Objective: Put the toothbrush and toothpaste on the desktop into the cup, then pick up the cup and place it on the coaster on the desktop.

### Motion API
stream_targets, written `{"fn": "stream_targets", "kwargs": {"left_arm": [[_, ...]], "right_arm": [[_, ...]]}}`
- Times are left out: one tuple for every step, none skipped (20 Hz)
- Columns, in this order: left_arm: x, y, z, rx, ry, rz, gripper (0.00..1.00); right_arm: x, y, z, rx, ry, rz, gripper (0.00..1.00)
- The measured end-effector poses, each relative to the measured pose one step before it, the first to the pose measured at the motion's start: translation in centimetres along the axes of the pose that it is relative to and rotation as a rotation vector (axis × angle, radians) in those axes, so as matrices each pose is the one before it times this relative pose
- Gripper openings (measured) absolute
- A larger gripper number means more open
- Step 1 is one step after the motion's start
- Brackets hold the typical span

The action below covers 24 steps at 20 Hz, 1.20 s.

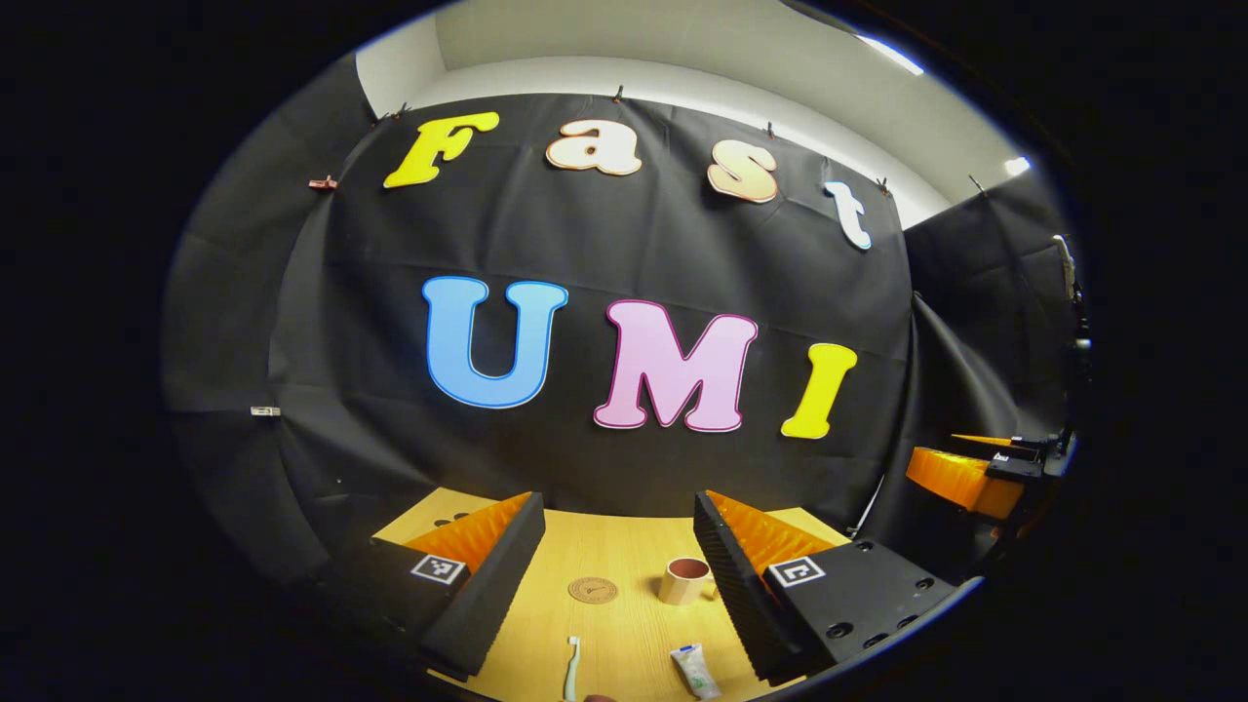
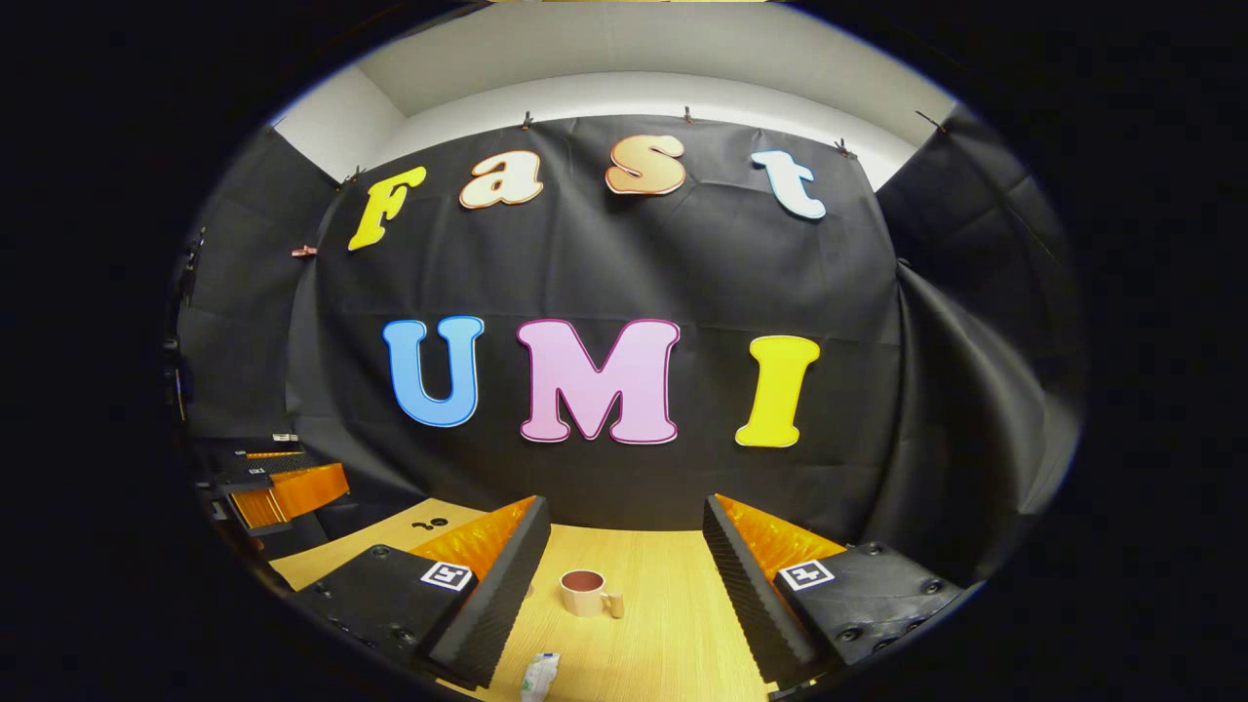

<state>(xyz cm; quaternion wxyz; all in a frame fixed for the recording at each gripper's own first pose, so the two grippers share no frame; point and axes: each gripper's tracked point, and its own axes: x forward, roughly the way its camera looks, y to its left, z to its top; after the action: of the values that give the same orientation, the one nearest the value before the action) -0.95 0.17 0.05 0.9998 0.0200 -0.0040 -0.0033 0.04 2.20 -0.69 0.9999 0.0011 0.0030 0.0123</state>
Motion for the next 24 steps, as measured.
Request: {"fn": "stream_targets", "kwargs": {"left_arm": [[-0.152, 0.103, 0.049, -0.00155, 0.00181, 0.00048, 0.97], [-0.182, 0.155, -0.215, -0.00026, 0.00142, 0.00281, 0.97], [-0.100, 0.261, 0.093, 0.00083, 0.00184, 0.00250, 0.97], [-0.294, 0.368, -0.184, 0.00360, 0.00435, 0.00360, 0.97], [-0.170, 0.266, -0.450, 0.00434, 0.00732, 0.00233, 0.97], [-0.142, 0.337, -0.185, 0.00514, 0.00826, 0.00300, 0.97], [-0.160, 0.379, -0.275, 0.00278, 0.00526, 0.00303, 0.97], [-0.144, 0.346, -0.174, -0.00063, 0.00247, 0.00197, 0.97], [-0.260, 0.416, -0.254, -0.00129, 0.00216, 0.00112, 0.97], [-0.211, 0.319, -0.308, 0.00071, 0.00780, -0.00052, 0.97], [-0.265, 0.425, -0.453, 0.00240, 0.00841, 0.00048, 0.97], [-0.284, 0.392, -0.326, 0.00226, 0.00493, 0.00119, 0.97], [-0.106, 0.361, -0.385, 0.00090, 0.00425, -0.00129, 0.97], [-0.363, 0.381, -0.458, 0.00035, 0.00638, -0.00153, 0.97], [-0.256, 0.286, -0.639, -0.00025, 0.00644, -0.00206, 0.97], [-0.198, 0.327, -0.461, -0.00094, 0.00822, -0.00098, 0.97], [-0.125, 0.372, -0.575, -0.00252, 0.01016, -0.00036, 0.97], [-0.168, 0.468, -0.497, -0.00418, 0.01149, 0.00262, 0.97], [-0.214, 0.494, -0.695, -0.00597, 0.01164, 0.00351, 0.97], [-0.161, 0.523, -0.441, -0.00715, 0.00856, 0.00442, 0.97], [-0.225, 0.625, -0.399, -0.00754, 0.00405, 0.00378, 0.97], [-0.063, 0.577, -0.360, -0.00601, 0.00439, 0.00358, 0.97], [-0.031, 0.574, -0.496, -0.00115, 0.00572, 0.00487, 0.97], [-0.104, 0.613, -0.446, 0.00208, 0.00968, 0.00635, 0.97]], "right_arm": [[-0.175, 0.245, -0.088, -0.00100, 0.00194, 0.00274, 0.96], [-0.075, 0.300, -0.060, -0.00032, 0.00216, 0.00474, 0.96], [-0.031, 0.321, -0.118, -0.00078, 0.00408, 0.00313, 0.96], [-0.017, 0.363, -0.315, -0.00197, 0.00962, 0.00387, 0.97], [0.048, 0.281, -0.293, -0.00209, 0.00965, 0.00117, 0.95], [-0.066, 0.410, -0.528, -0.00284, 0.01801, 0.00302, 0.94], [0.018, 0.536, -0.771, -0.00175, 0.02151, 0.00713, 0.96], [-0.044, 0.596, -0.842, -0.00096, 0.02706, 0.00754, 0.96], [0.120, 0.618, -0.918, -0.00090, 0.02958, 0.00781, 0.96], [-0.033, 0.631, -1.143, -0.00091, 0.02995, 0.00670, 0.97], [0.206, 0.658, -1.264, -0.00176, 0.03654, 0.00897, 0.97], [0.194, 0.780, -1.306, -0.00438, 0.03496, 0.00844, 0.97], [0.394, 0.899, -1.428, -0.00891, 0.03645, 0.01071, 0.97], [0.560, 0.830, -1.693, -0.01531, 0.04559, 0.01158, 0.97], [0.746, 0.874, -1.574, -0.01290, 0.03434, 0.00941, 0.97], [0.750, 0.932, -1.808, -0.01424, 0.04416, 0.01176, 0.97], [0.725, 0.697, -1.880, -0.01134, 0.04187, 0.00935, 0.98], [0.768, 0.777, -1.587, 0.00189, 0.03781, 0.00817, 0.97], [0.883, 0.637, -1.507, 0.01075, 0.03770, 0.00694, 0.97], [0.959, 0.534, -1.707, 0.00718, 0.04207, 0.00288, 0.98], [1.086, 0.548, -1.610, 0.00189, 0.03782, -0.00012, 0.97], [1.085, 0.396, -1.679, -0.00152, 0.04893, 0.00054, 0.97], [1.275, 0.455, -1.632, 0.00828, 0.03994, 0.00978, 0.98], [1.185, 0.181, -1.472, 0.01028, 0.03852, 0.00351, 0.98]]}}
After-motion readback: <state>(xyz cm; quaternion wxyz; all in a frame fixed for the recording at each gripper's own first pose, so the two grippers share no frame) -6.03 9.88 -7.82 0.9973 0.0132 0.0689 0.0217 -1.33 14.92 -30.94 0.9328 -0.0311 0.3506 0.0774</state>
